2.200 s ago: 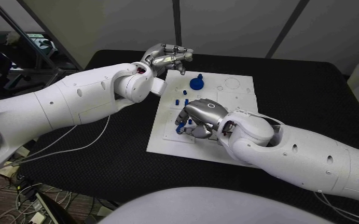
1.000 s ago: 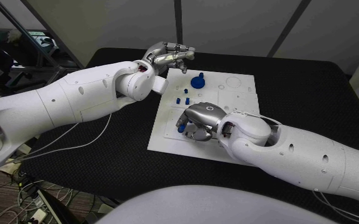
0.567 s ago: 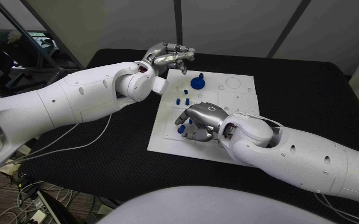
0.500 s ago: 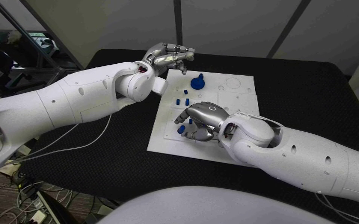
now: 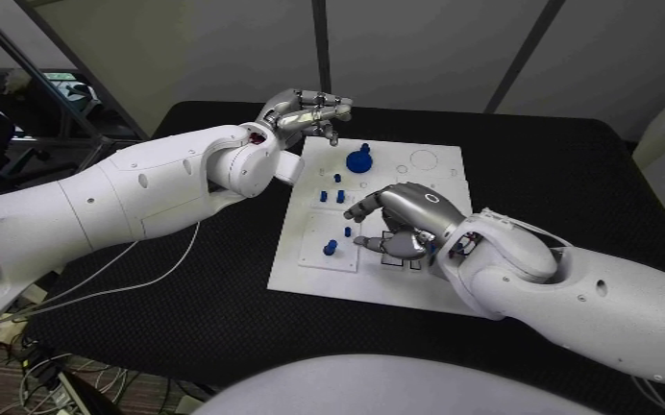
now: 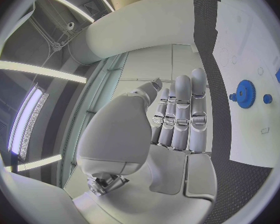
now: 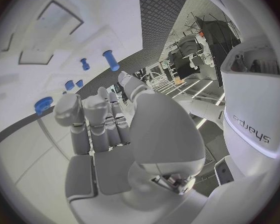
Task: Assemble the parts on the task board
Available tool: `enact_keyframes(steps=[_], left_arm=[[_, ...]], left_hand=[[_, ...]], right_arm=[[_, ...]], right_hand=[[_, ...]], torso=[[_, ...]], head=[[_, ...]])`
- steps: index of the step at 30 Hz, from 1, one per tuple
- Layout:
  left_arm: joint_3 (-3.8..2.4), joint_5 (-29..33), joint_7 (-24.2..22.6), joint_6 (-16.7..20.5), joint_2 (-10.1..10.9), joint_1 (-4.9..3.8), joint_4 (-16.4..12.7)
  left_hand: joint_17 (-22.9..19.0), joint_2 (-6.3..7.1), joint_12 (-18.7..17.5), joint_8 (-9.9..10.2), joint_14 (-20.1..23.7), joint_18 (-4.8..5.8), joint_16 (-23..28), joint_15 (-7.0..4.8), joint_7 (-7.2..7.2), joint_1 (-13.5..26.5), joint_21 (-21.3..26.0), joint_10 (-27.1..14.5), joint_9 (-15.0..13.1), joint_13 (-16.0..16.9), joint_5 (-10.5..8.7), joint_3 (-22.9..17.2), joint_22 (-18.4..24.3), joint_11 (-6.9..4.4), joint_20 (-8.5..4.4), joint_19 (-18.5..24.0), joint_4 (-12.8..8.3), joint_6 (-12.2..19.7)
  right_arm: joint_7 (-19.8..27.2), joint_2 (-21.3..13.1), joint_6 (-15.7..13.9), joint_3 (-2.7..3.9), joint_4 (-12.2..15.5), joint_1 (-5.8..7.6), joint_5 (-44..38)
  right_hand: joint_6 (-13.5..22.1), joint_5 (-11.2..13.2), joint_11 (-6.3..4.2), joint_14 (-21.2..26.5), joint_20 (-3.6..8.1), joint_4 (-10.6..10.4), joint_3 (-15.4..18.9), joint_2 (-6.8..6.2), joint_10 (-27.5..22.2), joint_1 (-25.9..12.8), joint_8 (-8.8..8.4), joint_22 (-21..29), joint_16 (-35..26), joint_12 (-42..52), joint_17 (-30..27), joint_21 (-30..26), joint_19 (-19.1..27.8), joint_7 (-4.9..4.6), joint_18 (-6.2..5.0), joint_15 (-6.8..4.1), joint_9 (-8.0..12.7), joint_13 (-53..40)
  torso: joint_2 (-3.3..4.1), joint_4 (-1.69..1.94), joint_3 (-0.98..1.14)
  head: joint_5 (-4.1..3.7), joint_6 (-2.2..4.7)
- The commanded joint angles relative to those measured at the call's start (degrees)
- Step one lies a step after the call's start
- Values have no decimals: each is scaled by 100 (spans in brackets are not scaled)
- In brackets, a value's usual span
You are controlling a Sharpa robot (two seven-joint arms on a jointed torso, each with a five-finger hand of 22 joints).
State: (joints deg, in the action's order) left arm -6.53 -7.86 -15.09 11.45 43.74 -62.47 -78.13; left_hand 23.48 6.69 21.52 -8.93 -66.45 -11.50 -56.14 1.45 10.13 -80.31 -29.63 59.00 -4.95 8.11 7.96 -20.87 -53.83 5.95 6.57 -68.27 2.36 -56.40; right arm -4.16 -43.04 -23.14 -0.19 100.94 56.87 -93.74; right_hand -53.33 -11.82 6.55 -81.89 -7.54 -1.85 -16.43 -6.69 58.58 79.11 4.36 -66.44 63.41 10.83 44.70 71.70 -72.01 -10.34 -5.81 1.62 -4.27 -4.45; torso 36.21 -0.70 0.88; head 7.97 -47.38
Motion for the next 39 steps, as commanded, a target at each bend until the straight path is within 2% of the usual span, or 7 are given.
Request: enact_keyframes(steps=[1,4,10,15,16,21,39], left_arm=[[20,14,7,-73,16,-10,2],[49,14,12,-75,34,-10,1],[91,14,18,-79,63,-9,-14],[108,14,16,-80,88,-7,-30],[112,14,16,-79,96,-5,-34],[125,14,13,-86,113,-1,-51],[132,14,8,-94,130,2,-67]], left_hand=[[-10,-2,26,-25,31,106,23,-2,16,64,19,-37,7,7,-27,23,5,16,30,25,-6,40],[-12,0,30,-26,32,107,23,-1,17,68,22,-42,8,8,-28,27,7,17,31,25,-4,43],[-14,-1,33,-28,33,107,23,0,17,72,24,-45,8,8,-28,31,9,18,31,25,0,44],[-15,-1,35,-28,34,107,23,1,18,75,25,-46,9,9,-29,33,11,18,32,24,2,45],[-15,-1,35,-28,34,107,23,1,18,75,25,-46,9,9,-29,33,11,18,32,24,2,45],[-15,-1,35,-28,34,107,23,1,18,75,25,-46,9,9,-29,33,11,18,32,24,2,45],[-15,-1,35,-28,34,107,23,1,18,75,25,-46,9,9,-29,33,11,18,32,24,2,45]], right_arm=[[-167,-419,-174,62,191,66,829],[-371,-786,-142,89,328,91,1204],[-987,-1446,-123,106,563,109,1703],[-1520,-1740,-17,106,644,103,1635],[-1658,-1789,38,105,659,94,1552],[-2191,-1883,274,103,721,25,1049],[-2664,-1647,645,93,656,-238,607]], right_hand=[[-208,-50,-62,-120,17,-92,3,59,511,-37,92,-255,182,239,249,214,-223,-13,50,-59,-34,-65],[-337,-93,-204,-225,87,-203,64,17,1058,-150,172,-564,412,504,574,466,-474,92,123,-158,-55,-195],[-445,-436,-482,-422,335,-536,722,-300,1772,-525,458,-1254,1074,1732,1527,1014,-994,360,294,-412,-129,-1176],[-406,-707,-496,-493,364,-1030,1341,-196,1852,-865,796,-1645,1569,4319,2329,1309,-1258,399,392,-411,-246,-4060],[-317,-725,-498,-494,378,-1240,1608,-68,1745,-811,977,-1707,1674,4965,2487,1355,-1292,456,402,-345,-322,-4809],[-205,-626,-478,-519,336,-1470,2087,-34,1868,-818,1268,-1851,1831,5753,2777,1458,-1391,395,440,-387,-450,-5834],[-149,-673,-499,-541,339,-1472,2375,101,1989,-756,1578,-1952,1933,6100,2975,1529,-1463,423,465,-398,-607,-6357]], torso=[[-25,-47,-2],[-39,-81,3],[-61,-127,-4],[-57,-160,4],[-55,-168,9],[-56,-144,-9],[-52,-143,-13]], head=[[-193,81],[-353,115],[-724,172],[-866,157],[-880,153],[-1003,123],[-963,35]])
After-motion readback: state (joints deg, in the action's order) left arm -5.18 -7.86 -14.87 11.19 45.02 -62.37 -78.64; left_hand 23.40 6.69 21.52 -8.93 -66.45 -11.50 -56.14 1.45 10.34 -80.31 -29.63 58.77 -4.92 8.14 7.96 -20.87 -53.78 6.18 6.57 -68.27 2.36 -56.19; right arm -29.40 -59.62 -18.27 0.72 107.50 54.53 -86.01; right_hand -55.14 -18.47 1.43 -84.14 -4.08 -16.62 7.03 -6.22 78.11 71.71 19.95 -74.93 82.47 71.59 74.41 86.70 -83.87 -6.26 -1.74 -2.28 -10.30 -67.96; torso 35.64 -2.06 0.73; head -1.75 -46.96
